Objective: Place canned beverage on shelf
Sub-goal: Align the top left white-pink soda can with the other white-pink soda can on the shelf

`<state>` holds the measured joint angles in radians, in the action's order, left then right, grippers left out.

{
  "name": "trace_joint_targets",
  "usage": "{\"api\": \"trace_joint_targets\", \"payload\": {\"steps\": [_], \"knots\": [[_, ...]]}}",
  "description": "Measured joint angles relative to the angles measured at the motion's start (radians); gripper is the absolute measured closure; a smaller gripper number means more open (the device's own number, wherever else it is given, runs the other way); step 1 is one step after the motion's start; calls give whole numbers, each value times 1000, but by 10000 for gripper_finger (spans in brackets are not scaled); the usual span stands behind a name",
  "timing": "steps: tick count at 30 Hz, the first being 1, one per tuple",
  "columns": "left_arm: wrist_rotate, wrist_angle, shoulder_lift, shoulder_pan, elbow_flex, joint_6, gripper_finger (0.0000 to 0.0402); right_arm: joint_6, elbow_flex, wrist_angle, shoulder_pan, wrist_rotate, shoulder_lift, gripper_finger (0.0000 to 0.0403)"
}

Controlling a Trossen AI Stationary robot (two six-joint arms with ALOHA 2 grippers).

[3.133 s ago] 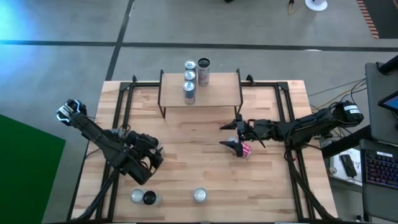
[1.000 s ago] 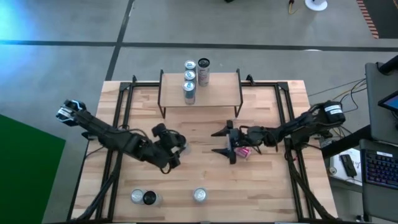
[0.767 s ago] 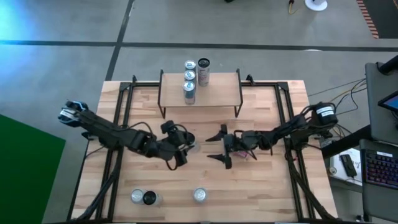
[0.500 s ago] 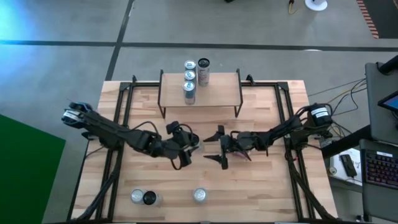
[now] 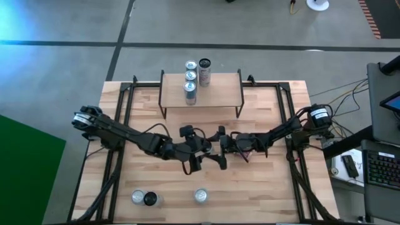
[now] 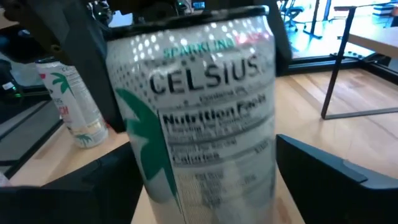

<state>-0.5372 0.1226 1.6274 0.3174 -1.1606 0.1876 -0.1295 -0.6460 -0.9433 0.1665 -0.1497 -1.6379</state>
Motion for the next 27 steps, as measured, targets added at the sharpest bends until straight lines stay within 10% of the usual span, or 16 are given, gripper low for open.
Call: {"api": "trace_joint_targets", "payload": {"steps": [15, 27], "knots": [[-38, 187, 27, -5, -118, -7, 115, -1, 14, 28, -2, -11, 36, 141], [-248, 35, -304, 17, 294, 89, 107, 53, 42, 75, -74, -8, 211, 139]]}}
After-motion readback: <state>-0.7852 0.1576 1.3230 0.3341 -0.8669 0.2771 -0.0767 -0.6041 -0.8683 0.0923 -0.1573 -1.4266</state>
